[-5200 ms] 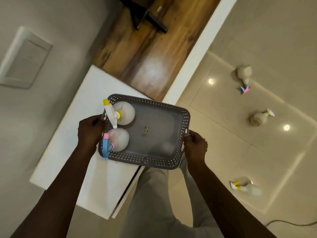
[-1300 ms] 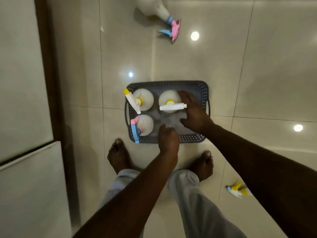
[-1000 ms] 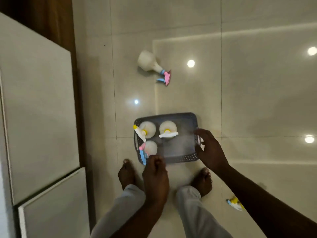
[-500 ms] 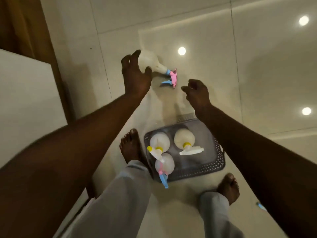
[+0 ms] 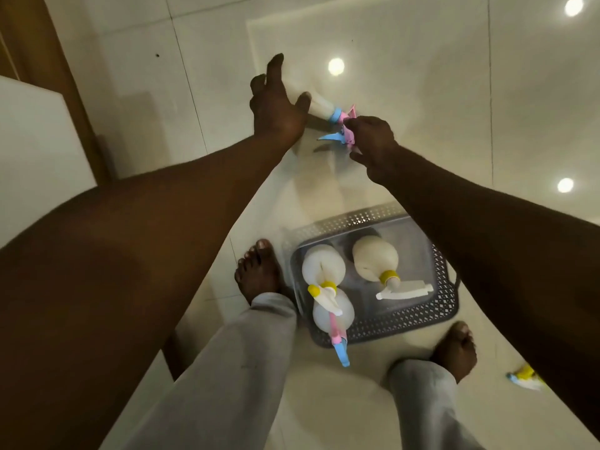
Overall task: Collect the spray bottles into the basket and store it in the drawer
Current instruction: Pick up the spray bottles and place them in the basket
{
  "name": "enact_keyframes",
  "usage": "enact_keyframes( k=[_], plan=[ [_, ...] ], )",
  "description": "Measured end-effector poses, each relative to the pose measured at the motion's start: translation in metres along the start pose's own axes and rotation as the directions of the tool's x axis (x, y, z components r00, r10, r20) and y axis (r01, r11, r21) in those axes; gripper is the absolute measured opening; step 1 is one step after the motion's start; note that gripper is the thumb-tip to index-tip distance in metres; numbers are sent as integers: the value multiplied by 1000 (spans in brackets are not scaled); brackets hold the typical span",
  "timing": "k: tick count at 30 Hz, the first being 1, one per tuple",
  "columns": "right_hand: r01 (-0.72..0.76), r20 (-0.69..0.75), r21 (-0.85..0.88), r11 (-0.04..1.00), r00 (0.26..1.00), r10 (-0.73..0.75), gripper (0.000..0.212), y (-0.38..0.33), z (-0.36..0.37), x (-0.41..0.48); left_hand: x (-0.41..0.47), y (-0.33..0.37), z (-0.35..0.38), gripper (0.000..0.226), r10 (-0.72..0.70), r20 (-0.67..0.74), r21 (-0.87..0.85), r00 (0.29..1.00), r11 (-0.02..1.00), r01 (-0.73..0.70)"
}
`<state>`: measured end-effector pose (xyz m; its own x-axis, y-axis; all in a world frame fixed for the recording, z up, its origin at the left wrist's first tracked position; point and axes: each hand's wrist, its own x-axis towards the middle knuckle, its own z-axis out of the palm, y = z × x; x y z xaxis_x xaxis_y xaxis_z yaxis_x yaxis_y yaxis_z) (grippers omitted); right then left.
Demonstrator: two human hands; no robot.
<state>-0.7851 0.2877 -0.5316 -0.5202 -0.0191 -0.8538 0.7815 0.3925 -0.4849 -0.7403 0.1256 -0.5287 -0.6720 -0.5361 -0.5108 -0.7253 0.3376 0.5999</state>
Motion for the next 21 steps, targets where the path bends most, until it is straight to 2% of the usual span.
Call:
enact_keyframes(
  k=[3,7,10,12,16,19,21],
  plan=[
    [-7,58,144,990,998,-1,7,-2,-11,-28,-14,3,-14,74,3,-61,-56,998,998,-7],
    [53,64,262,964,995,-72,11,3,-40,-89,-64,16,-34,72,1,-97,-134,995,991,-14],
    [83,50,274,958,994,-101,18,14,-73,-145,-123,32,-45,75,-7,-100,-187,995,982,-12],
    [88,65,269,959,992,-110,14,23,-101,-187,-169,43,-48,77,-28,-100,-233,995,972,4],
    [75,105,237,969,989,-102,6,46,-157,-275,-265,58,-41,73,-147,-39,-366,988,923,123],
    [71,126,184,980,987,-95,16,71,-196,-334,-334,61,-20,64,-194,-39,-355,980,920,168],
    [60,105,117,991,992,-73,22,92,-218,-364,-374,54,3,56,-254,47,-470,966,848,245]
  ],
)
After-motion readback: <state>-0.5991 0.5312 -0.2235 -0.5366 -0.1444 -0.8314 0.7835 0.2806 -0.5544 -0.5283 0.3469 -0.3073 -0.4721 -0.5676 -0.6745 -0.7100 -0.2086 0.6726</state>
